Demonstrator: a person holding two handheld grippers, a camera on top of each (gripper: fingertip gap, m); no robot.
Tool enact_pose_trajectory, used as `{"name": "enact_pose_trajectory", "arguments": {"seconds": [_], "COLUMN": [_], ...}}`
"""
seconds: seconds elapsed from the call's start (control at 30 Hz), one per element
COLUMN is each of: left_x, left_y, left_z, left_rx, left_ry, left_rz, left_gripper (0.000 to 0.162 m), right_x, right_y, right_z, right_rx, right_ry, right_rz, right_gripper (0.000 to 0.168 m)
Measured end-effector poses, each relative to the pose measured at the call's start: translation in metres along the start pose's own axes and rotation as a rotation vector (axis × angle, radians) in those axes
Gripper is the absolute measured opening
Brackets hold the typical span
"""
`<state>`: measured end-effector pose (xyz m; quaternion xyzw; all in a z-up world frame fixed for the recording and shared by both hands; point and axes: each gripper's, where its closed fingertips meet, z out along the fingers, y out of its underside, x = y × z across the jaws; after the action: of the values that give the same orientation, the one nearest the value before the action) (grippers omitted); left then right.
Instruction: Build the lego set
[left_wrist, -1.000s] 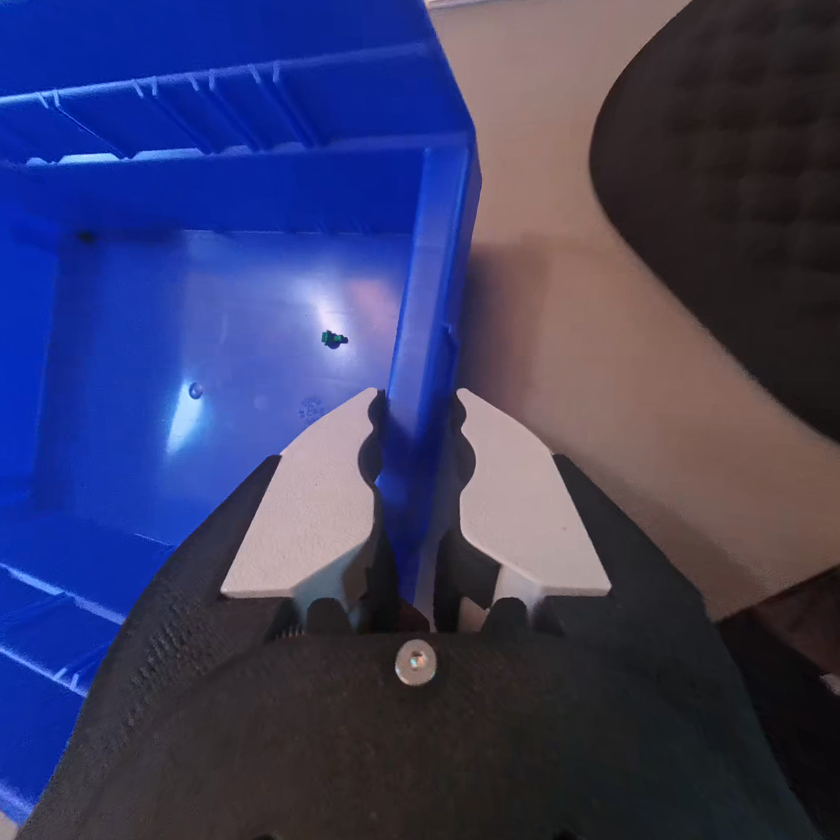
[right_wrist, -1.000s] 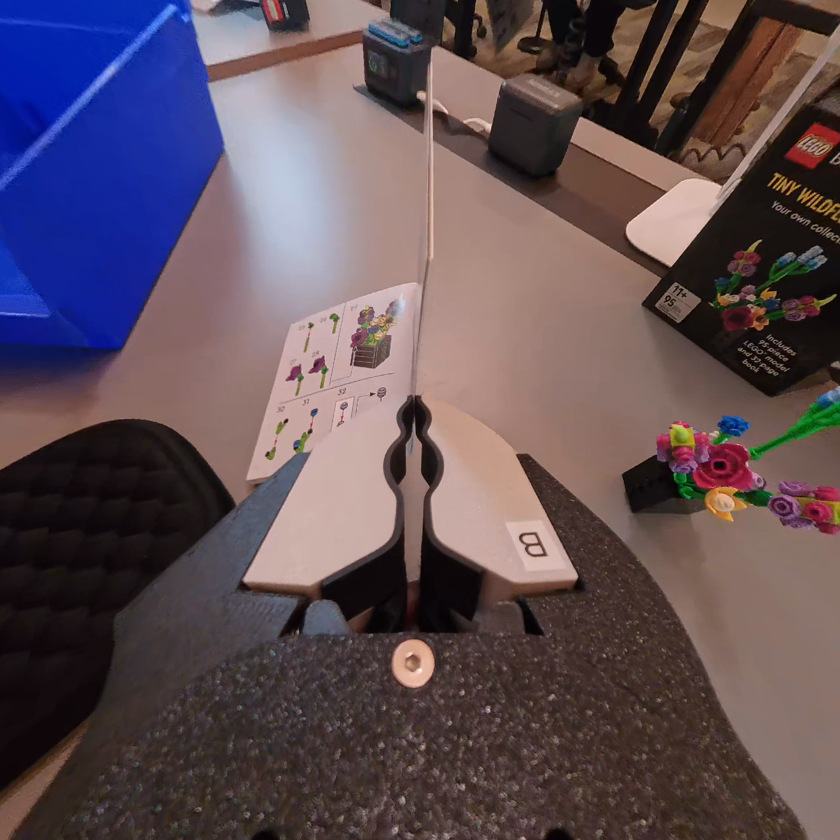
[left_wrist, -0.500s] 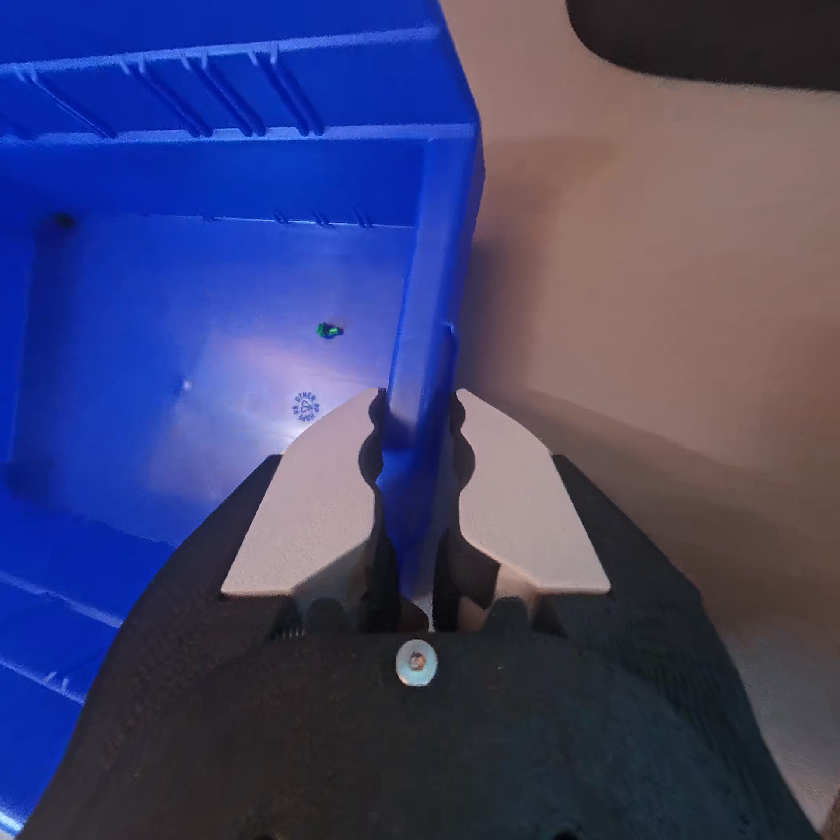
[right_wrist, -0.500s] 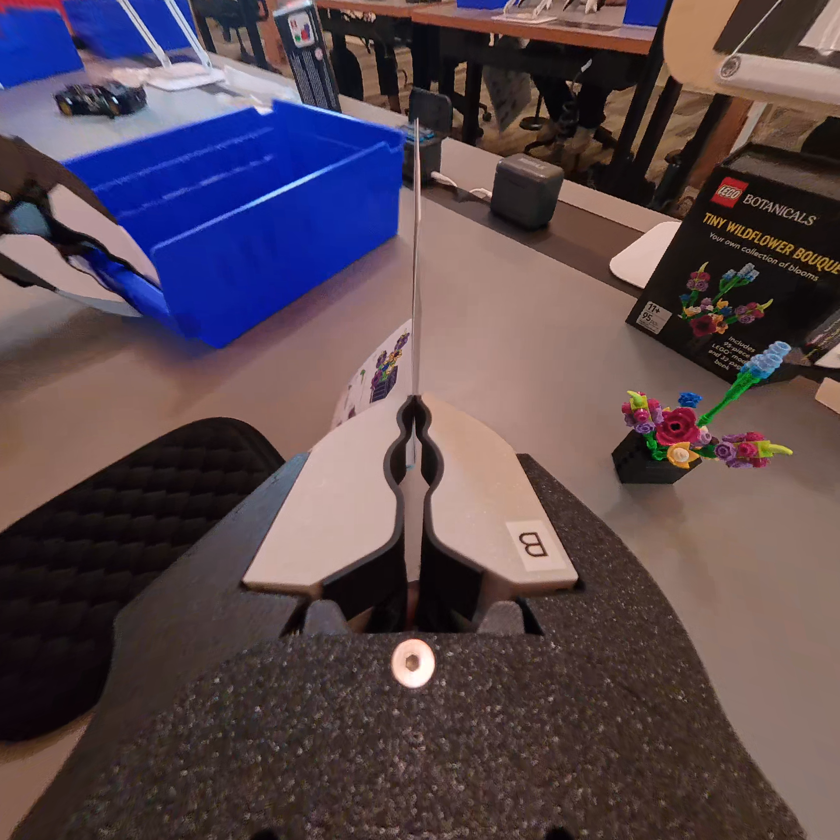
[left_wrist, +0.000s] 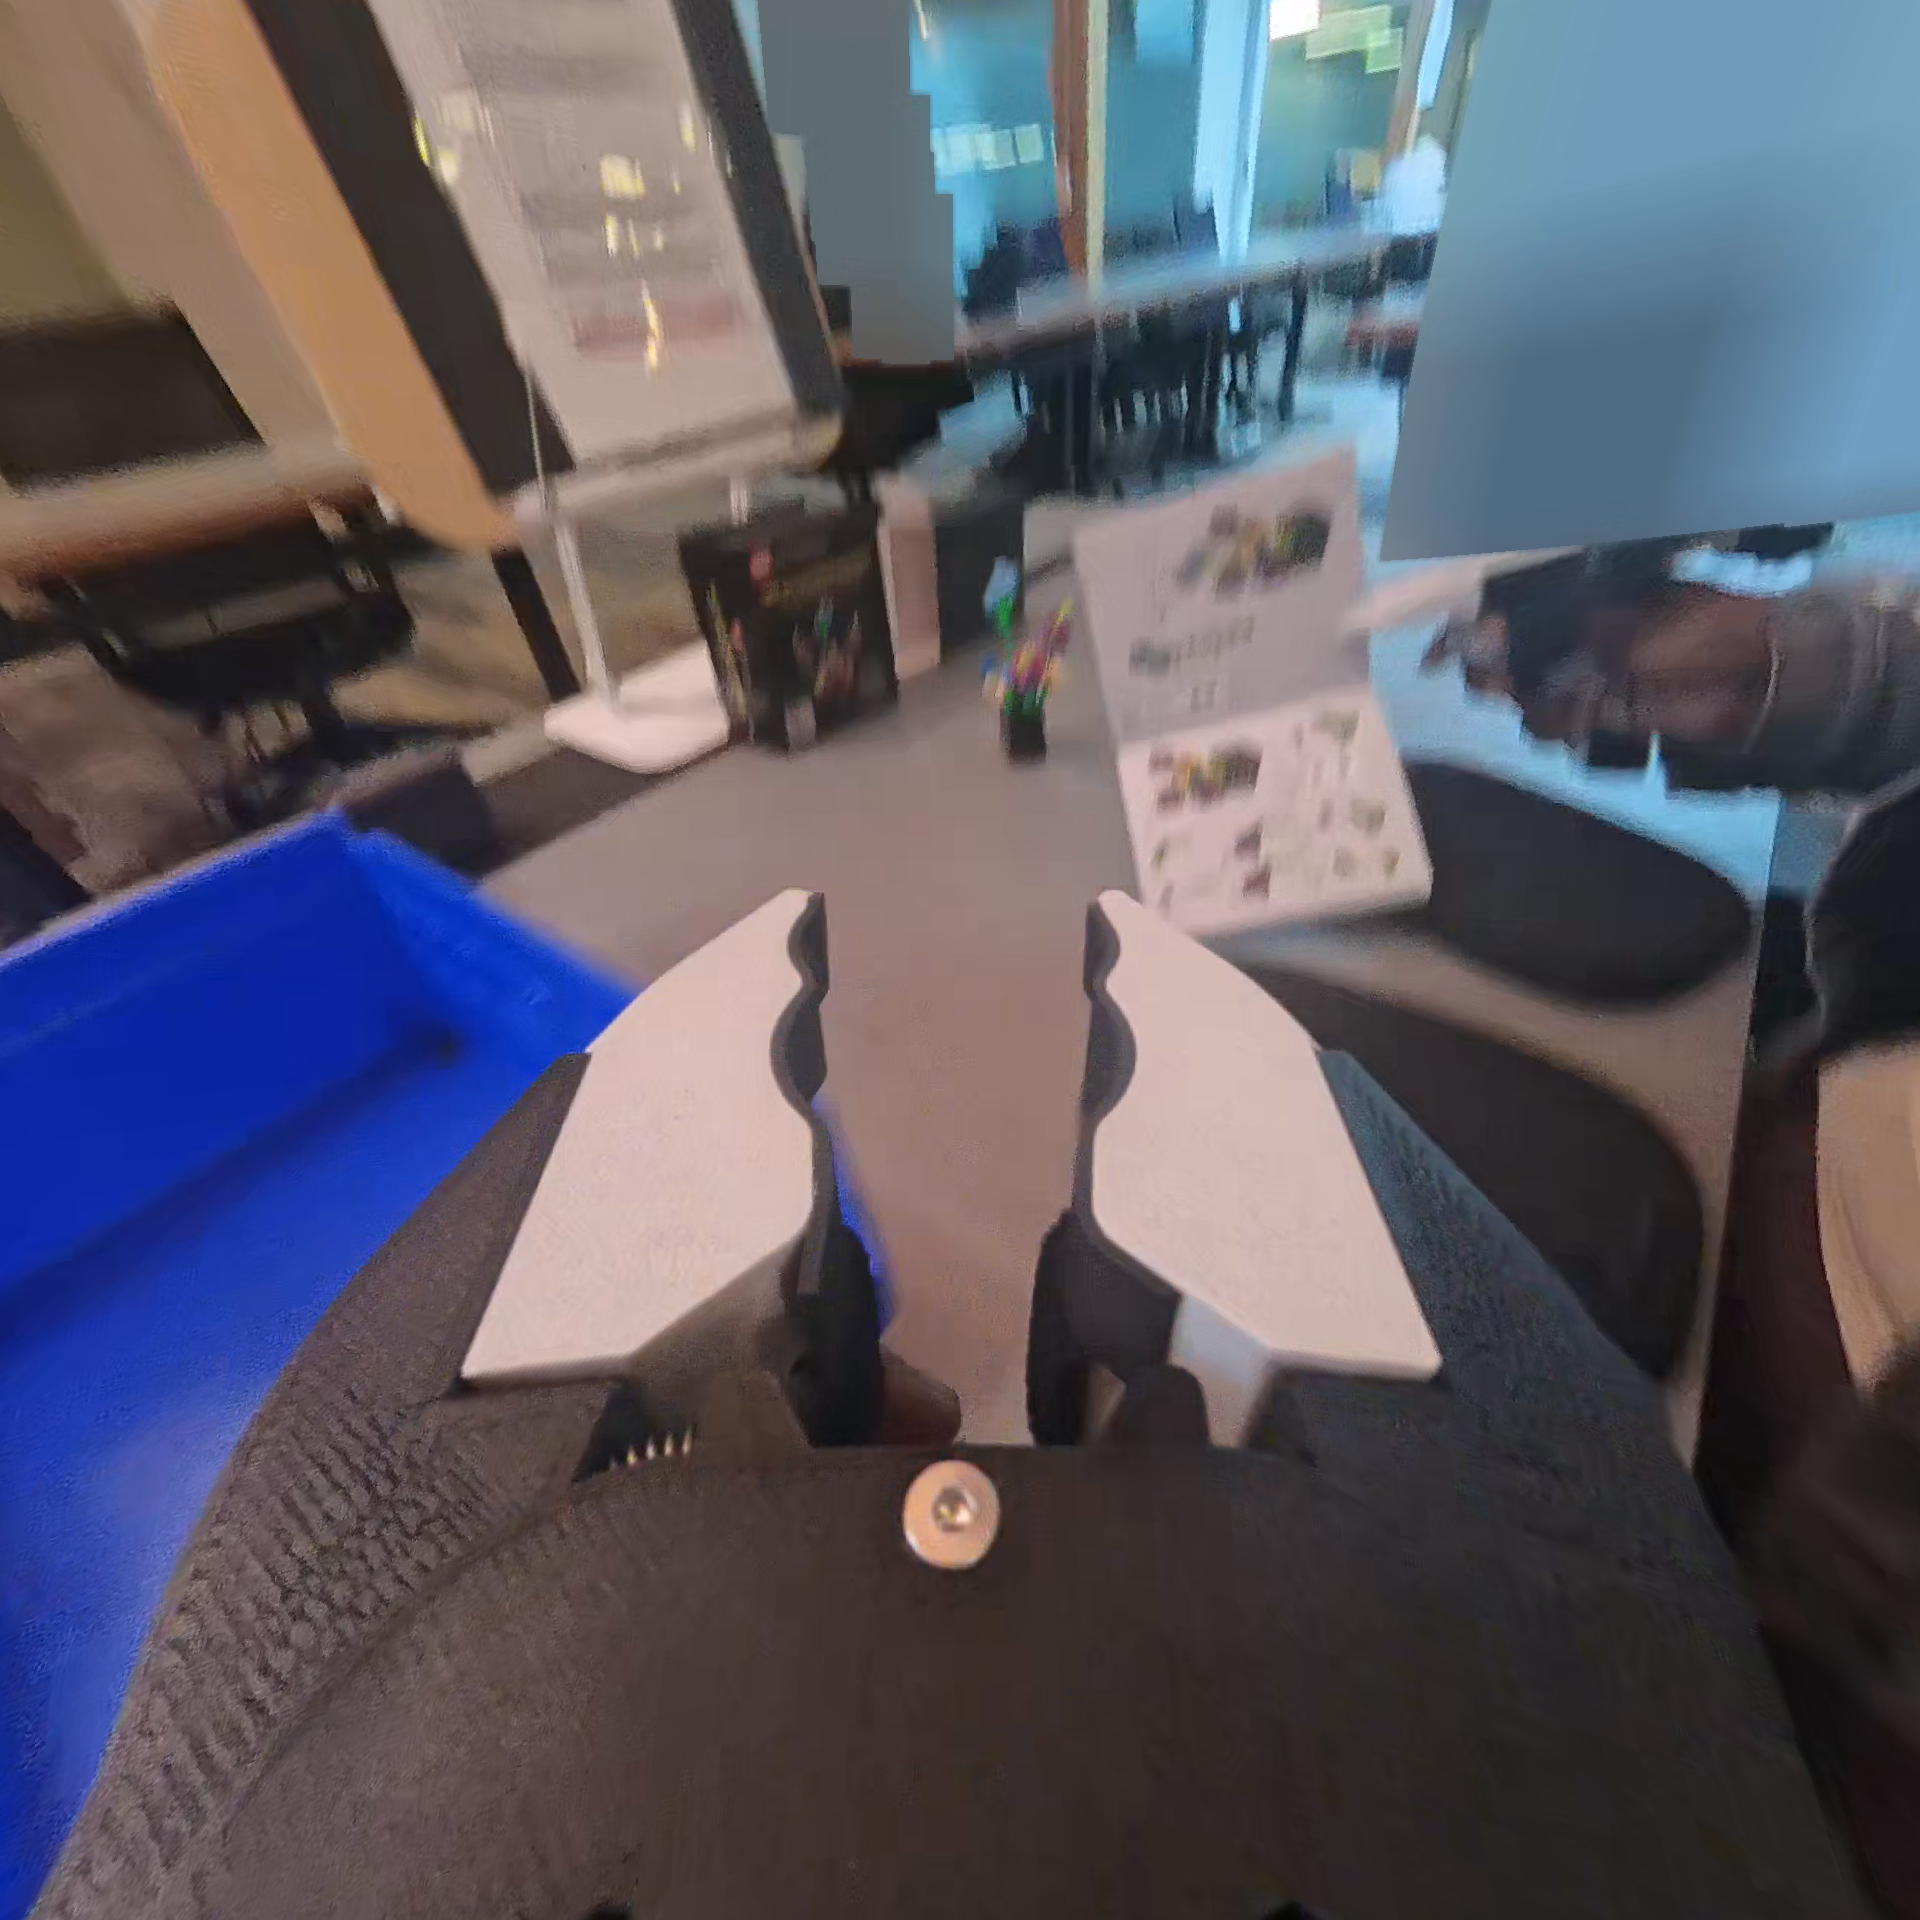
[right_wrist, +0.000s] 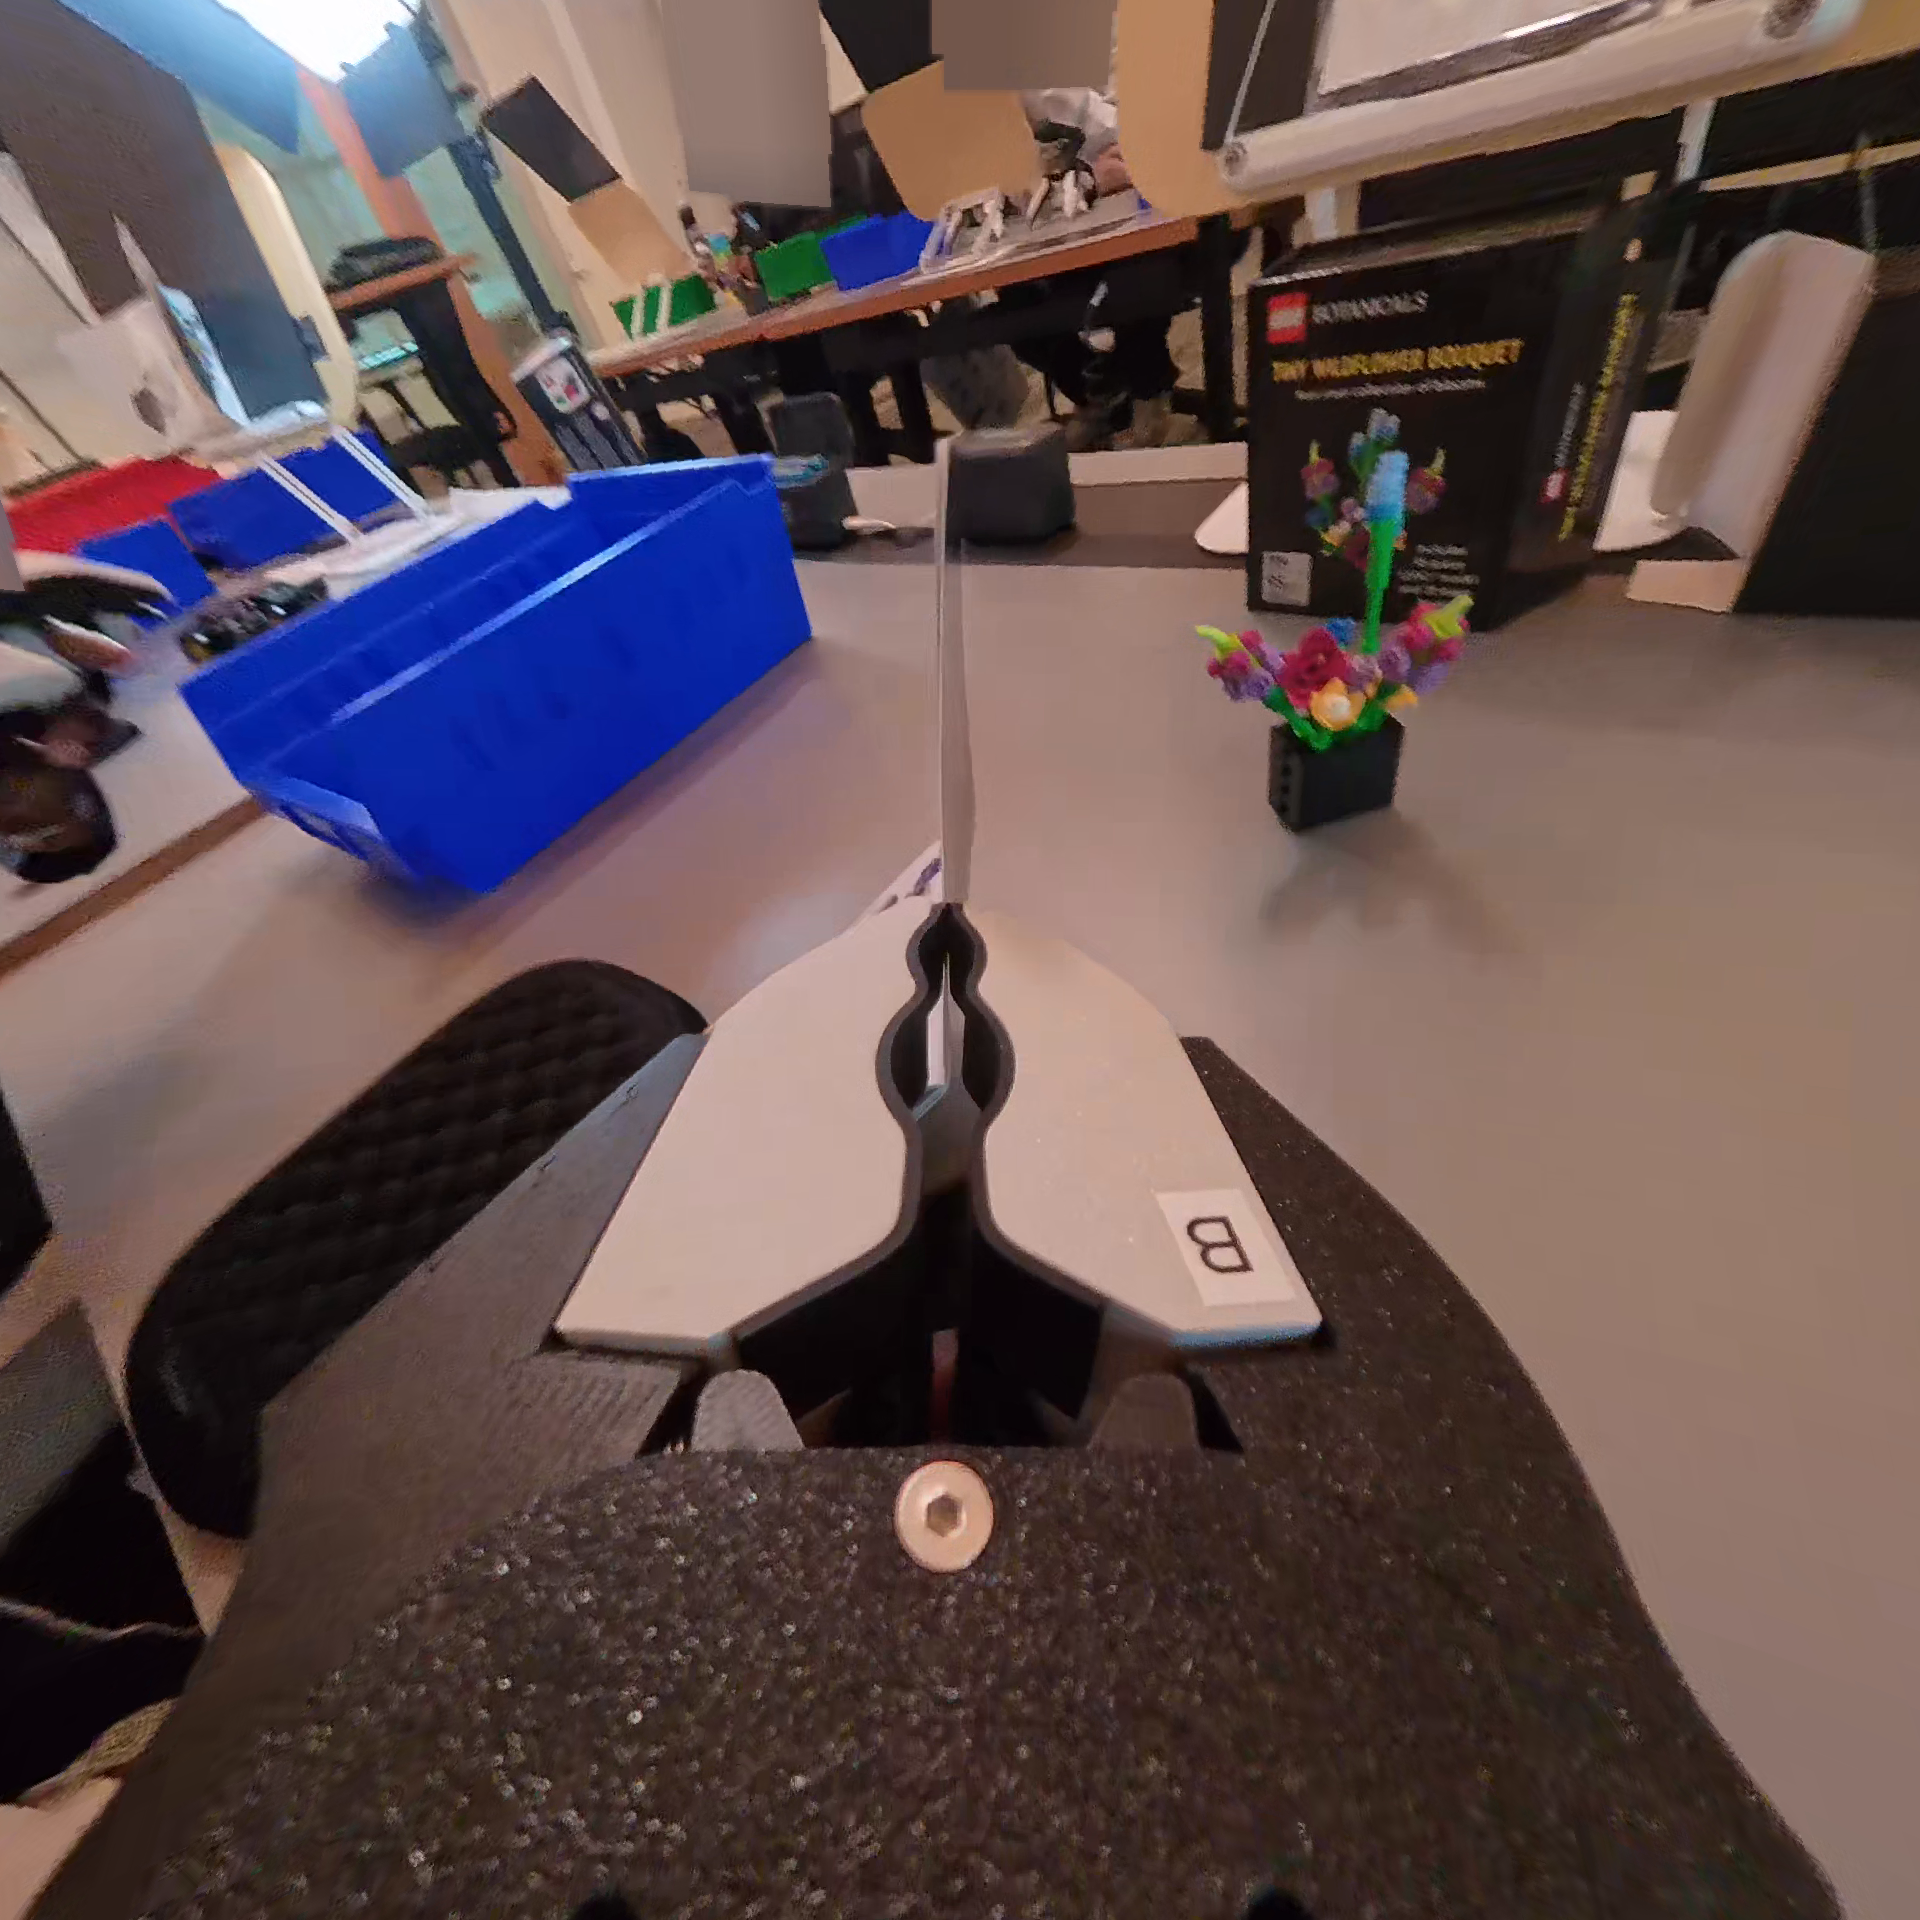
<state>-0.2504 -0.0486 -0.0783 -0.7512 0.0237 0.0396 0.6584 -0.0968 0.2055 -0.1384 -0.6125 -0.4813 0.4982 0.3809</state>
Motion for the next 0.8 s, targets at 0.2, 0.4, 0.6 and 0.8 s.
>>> {"name": "enact_pose_trajectory", "arguments": {"seconds": [0.2,0.4,0.6,0.8], "left_x": [0.132,0.191,0.217,0.229], "left_y": [0.0,0.05,0.083,0.09], "left_z": [0.133,0.237,0.237,0.235], "left_rx": [0.052,-0.337,-0.49,-0.512], "left_ry": [0.135,0.212,0.364,0.447], "left_rz": [-0.239,-0.051,0.04,0.11], "left_gripper": [0.045,0.03,0.024,0.02], "right_x": [0.002,-0.012,-0.018,0.004], "right_y": [0.029,0.056,0.034,0.018], "right_z": [-0.034,-0.058,-0.09,-0.087], "right_rx": [-0.036,-0.1,-0.11,-0.402], "right_ry": [0.055,0.015,-0.385,-0.785], "right_rz": [-0.015,0.051,0.111,0.548], "right_gripper": [0.0,0.001,0.045,0.052]}}
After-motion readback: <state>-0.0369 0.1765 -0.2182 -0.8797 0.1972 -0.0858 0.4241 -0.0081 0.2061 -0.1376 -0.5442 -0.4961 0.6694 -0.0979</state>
